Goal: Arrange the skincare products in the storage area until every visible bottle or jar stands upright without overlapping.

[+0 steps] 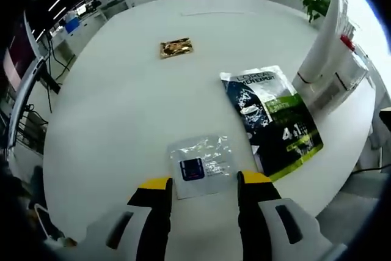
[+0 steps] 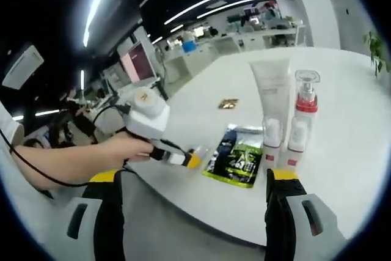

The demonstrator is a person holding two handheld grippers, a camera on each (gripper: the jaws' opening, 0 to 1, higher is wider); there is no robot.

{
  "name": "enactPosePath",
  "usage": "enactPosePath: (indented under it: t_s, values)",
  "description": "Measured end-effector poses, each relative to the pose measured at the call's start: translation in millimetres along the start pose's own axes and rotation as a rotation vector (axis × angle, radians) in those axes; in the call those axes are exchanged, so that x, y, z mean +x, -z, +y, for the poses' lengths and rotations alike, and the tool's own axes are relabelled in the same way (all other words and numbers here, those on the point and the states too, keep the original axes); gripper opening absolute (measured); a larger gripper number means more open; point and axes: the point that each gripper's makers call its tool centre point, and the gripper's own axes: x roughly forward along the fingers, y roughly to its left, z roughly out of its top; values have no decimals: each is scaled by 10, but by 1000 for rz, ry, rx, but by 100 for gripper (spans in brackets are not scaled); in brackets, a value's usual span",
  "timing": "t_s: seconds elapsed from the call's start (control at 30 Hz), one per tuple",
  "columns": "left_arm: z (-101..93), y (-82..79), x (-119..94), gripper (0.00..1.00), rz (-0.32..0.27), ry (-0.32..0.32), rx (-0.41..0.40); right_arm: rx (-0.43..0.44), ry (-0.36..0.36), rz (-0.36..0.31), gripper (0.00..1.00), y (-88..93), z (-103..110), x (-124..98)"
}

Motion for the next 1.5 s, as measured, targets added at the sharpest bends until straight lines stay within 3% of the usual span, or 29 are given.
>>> enactPosePath:
  t_s: [0.27,0.87,0.97,1.1,1.2,1.5]
  values:
    - [6,-42,-21,50,-13,10,6,3,0,-2,97,-4,0,0]
    - [269,-75,-248,62,-114,39,-24,-15,8,0,97,-5,-8,2]
    - [300,-69,-321,64,-142,53,-42,-15,13,-1,97,-9,-20,5]
    - [354,-199,-376,73,-256,101,-83,-22,17,0,97,-8,-21,4]
    - [448,-182,-452,75,-268,108,-80,-26,22,-2,97,-10,-25,6]
    - [437,-196,-788,82,-340,188,-65,-27,54,-22,97,-54,-72,-19]
